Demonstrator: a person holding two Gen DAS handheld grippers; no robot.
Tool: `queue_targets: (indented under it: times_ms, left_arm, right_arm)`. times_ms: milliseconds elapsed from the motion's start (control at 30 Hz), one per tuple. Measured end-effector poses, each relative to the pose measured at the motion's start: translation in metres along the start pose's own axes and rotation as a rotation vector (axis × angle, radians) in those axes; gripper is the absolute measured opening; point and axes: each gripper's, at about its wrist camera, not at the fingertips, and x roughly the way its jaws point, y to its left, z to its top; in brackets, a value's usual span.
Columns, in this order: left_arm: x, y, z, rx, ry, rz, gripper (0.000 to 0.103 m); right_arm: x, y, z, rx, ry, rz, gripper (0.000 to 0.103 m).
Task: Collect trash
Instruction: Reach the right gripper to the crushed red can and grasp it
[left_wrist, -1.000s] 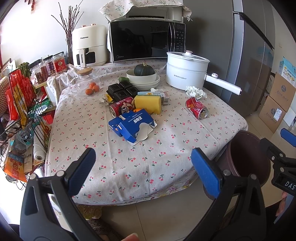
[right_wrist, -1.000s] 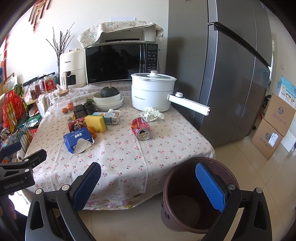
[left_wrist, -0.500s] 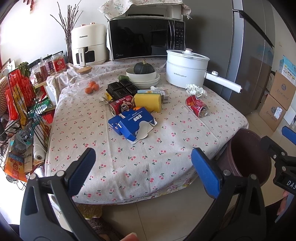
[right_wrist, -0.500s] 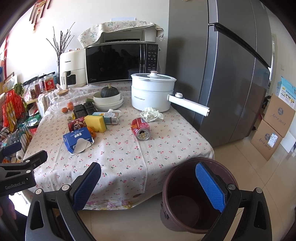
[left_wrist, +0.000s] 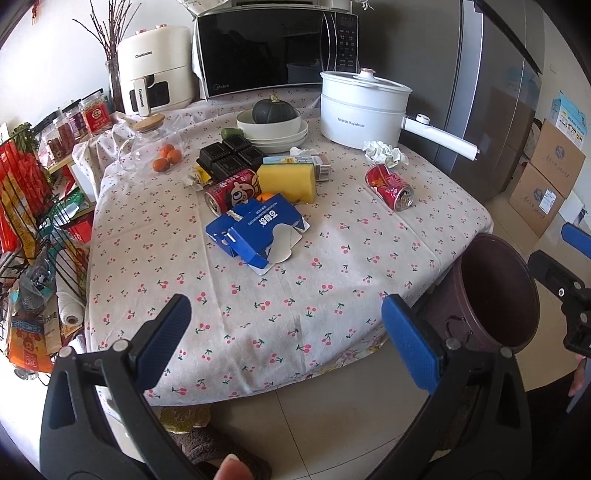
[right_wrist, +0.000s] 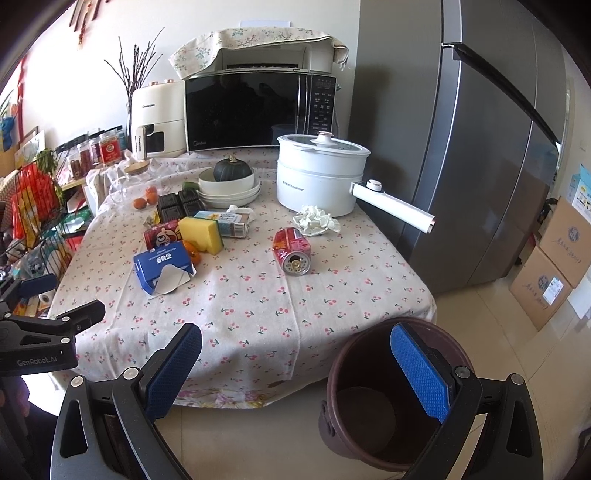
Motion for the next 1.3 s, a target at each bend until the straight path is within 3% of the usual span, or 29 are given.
queue_targets:
  times_ms: [200,300,467,600,733,900,967,1133,1300]
  left_arm:
    - [0.046,0.023,0.025,-0.054,0.212,-0.100,0.102]
    - [0.070,0.029,0.037,-0.052,0.264,-0.126,0.102]
    - [0.121,0.031,0.058,0.057,0.316,-0.121,0.101]
    - [0.153,0.035,0.070,0.123,0.311,-0.102,0.100]
    - [0.173,0.029,0.077,0.170,0.329,-0.110,0.093]
    - [0.189,0.019,0.078,0.226,0.370,-0.081,0.071]
    - [0.191,0.016,0.077,0.237,0.377,-0.080,0.055]
    - [0.178,0.015,0.080,0.218,0.343,-0.103,0.054]
    - [0.158,0.030,0.086,0.120,0.304,-0.140,0.054]
  right_arm:
    - [0.031,-0.012,0.029,0.012,0.126,0.100,0.103]
    - [0.050,-0.015,0.043,0.003,0.170,0.111,0.103]
    - [0.091,-0.024,0.053,0.023,0.235,0.156,0.103]
    - [0.126,-0.034,0.051,0.066,0.336,0.189,0.103]
    - [0.154,-0.046,0.056,0.102,0.378,0.169,0.103]
    - [0.178,-0.055,0.063,0.103,0.414,0.123,0.103]
    - [0.187,-0.059,0.065,0.112,0.422,0.113,0.103]
    - [0.210,-0.061,0.073,0.145,0.431,0.111,0.103]
    - [0.239,-0.052,0.076,0.179,0.449,0.132,0.103]
